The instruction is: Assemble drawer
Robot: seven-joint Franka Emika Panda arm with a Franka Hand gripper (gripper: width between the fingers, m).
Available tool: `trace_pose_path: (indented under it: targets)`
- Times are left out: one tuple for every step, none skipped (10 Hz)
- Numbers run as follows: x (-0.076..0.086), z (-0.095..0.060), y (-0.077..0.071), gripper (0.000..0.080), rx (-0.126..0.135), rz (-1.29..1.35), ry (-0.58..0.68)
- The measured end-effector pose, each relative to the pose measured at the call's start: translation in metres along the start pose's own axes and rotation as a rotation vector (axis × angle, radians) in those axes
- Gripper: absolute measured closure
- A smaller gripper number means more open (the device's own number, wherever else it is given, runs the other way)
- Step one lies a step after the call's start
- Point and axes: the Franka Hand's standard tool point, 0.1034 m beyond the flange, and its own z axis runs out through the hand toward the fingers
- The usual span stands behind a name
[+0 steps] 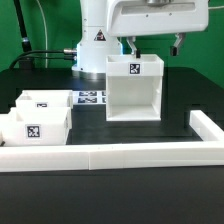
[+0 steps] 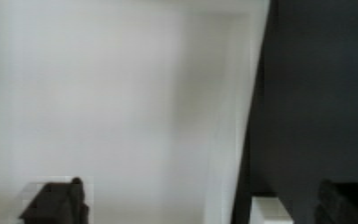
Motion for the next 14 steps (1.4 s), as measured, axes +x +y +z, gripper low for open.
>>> trace_pose_path:
  targets:
    - [-0.0018, 0.0035, 0.0, 0.015, 0.012, 0.023, -0.004]
    - [-0.0041, 0.0087, 0.0001, 0.015, 0.019, 0.037, -0.016]
    - [-0.0046, 0.0108, 0.0002, 0.015, 0.019, 0.039, -0.022]
    - [-0.0036, 0.0102, 0.0002, 0.0161, 0.02, 0.039, -0.022]
    - [-0.0038, 0.0103, 0.0002, 0.0161, 0.02, 0.038, -0.022]
    - [-0.0038, 0.0104, 0.0002, 0.033, 0.02, 0.038, -0.022]
    - [-0.0038, 0.0104, 0.0002, 0.0513, 0.02, 0.038, -0.022]
    - [-0.0038, 0.0104, 0.0002, 0.0648, 0.02, 0.038, -0.022]
    - [-0.0038, 0.0104, 0.0002, 0.0648, 0.02, 0.038, -0.022]
    - [-0.0034, 0.0101, 0.0002, 0.0763, 0.019, 0.037, -0.02]
    - [-0.0033, 0.01, 0.0002, 0.0762, 0.019, 0.037, -0.02]
    - [-0.0033, 0.01, 0.0002, 0.0762, 0.019, 0.037, -0.02]
    - [-0.0033, 0.01, 0.0002, 0.0762, 0.019, 0.037, -0.02]
    - [-0.0033, 0.01, 0.0003, 0.0762, 0.019, 0.037, -0.02]
